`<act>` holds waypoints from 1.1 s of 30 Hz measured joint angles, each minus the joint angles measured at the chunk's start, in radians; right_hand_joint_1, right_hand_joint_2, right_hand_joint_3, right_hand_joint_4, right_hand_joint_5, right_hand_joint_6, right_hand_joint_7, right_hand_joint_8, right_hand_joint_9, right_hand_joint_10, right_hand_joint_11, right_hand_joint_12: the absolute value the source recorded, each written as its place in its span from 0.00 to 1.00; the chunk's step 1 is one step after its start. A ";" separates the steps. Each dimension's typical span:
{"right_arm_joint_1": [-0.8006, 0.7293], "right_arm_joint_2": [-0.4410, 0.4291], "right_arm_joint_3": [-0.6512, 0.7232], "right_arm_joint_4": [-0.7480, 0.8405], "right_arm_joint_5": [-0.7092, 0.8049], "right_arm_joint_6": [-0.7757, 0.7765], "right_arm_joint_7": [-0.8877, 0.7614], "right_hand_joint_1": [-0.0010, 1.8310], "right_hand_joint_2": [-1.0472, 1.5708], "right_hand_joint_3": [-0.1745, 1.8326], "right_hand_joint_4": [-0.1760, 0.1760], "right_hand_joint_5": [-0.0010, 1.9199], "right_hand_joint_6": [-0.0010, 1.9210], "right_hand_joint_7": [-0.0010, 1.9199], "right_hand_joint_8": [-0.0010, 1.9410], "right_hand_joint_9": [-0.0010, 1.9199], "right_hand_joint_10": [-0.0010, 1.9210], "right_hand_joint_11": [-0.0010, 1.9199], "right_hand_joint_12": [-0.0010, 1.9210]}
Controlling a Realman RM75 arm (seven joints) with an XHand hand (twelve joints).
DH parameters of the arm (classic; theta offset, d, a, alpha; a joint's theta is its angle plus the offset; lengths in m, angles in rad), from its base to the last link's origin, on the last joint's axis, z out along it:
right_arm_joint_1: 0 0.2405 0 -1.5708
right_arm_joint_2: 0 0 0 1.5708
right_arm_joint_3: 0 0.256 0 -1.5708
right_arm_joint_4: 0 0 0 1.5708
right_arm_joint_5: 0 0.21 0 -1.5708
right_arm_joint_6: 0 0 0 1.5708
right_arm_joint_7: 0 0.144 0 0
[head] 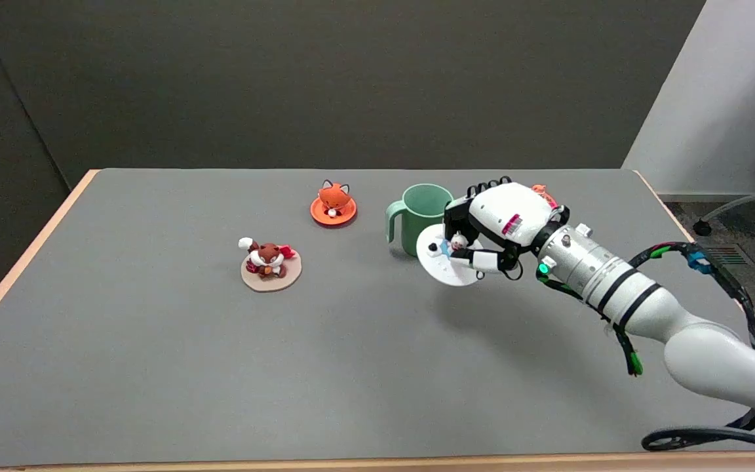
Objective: Place the white cup lid onto the cup.
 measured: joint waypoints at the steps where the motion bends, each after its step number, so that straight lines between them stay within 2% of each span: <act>1: 0.004 0.001 0.004 -0.001 0.002 -0.009 0.000 0.69 0.81 0.15 0.00 0.49 0.54 0.51 0.52 0.54 0.34 0.47 0.52; 15: 0.120 0.020 -0.018 0.012 0.014 -0.083 0.003 0.69 0.81 0.15 0.00 0.49 0.53 0.51 0.52 0.54 0.33 0.47 0.51; 33: 0.441 0.042 -0.262 0.142 0.023 -0.126 0.023 0.69 0.81 0.15 0.00 0.49 0.54 0.51 0.52 0.54 0.33 0.48 0.46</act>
